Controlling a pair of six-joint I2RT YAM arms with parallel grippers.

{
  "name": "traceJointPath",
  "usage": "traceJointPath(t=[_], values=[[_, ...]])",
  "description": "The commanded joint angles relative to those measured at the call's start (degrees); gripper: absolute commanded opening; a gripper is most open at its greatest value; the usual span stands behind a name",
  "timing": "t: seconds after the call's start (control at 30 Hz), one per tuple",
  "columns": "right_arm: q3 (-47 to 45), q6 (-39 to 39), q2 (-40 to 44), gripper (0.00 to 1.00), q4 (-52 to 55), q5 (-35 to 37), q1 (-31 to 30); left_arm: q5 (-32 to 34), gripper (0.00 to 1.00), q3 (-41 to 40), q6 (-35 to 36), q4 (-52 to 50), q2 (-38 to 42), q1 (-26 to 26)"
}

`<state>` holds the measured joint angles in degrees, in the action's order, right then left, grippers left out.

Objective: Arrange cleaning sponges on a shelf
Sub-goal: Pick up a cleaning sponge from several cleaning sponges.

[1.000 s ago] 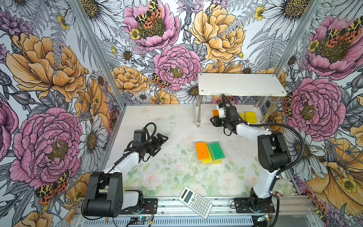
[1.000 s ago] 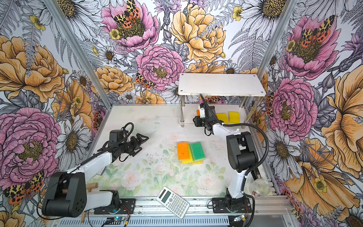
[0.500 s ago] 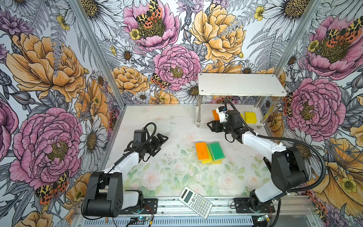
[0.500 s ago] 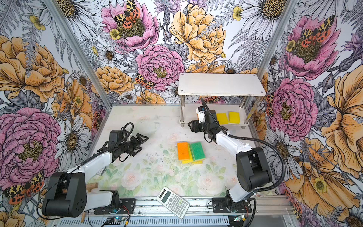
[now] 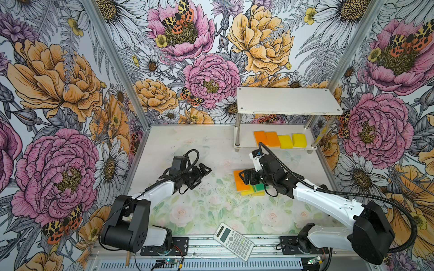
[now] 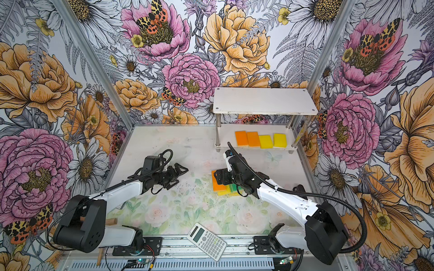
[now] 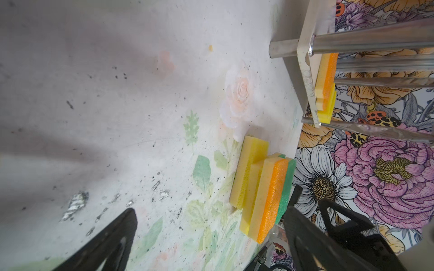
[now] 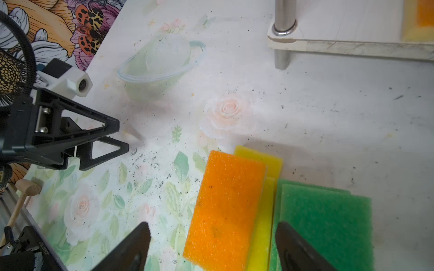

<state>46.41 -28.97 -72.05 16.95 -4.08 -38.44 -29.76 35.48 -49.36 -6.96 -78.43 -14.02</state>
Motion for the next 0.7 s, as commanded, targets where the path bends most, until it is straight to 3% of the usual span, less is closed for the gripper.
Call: traceJointPath(t=[0.0,0.23,0.57,0.67], values=[[0.9,-3.5,-0.7,0.86,3.1,5.1,-2.5,1.8,0.99,1.4,-0.6,2.2,-0.2,-0.7],[4.4,-5.1,-6.6,0.87,6.0,10.9,-8.7,2.0,0.99,-0.4,-0.7,2.3,1.4,-0.9],[8.3,-6.1,-12.0,0.88,8.7,14.9,-11.2,1.9,0.99,-1.9,-0.5,2.4,3.1,-0.2],[8.8,-6.2,-12.2,0.93,9.5,16.2,-11.6,1.8,0.99,-2.4,-0.4,2.6,3.3,0.1]])
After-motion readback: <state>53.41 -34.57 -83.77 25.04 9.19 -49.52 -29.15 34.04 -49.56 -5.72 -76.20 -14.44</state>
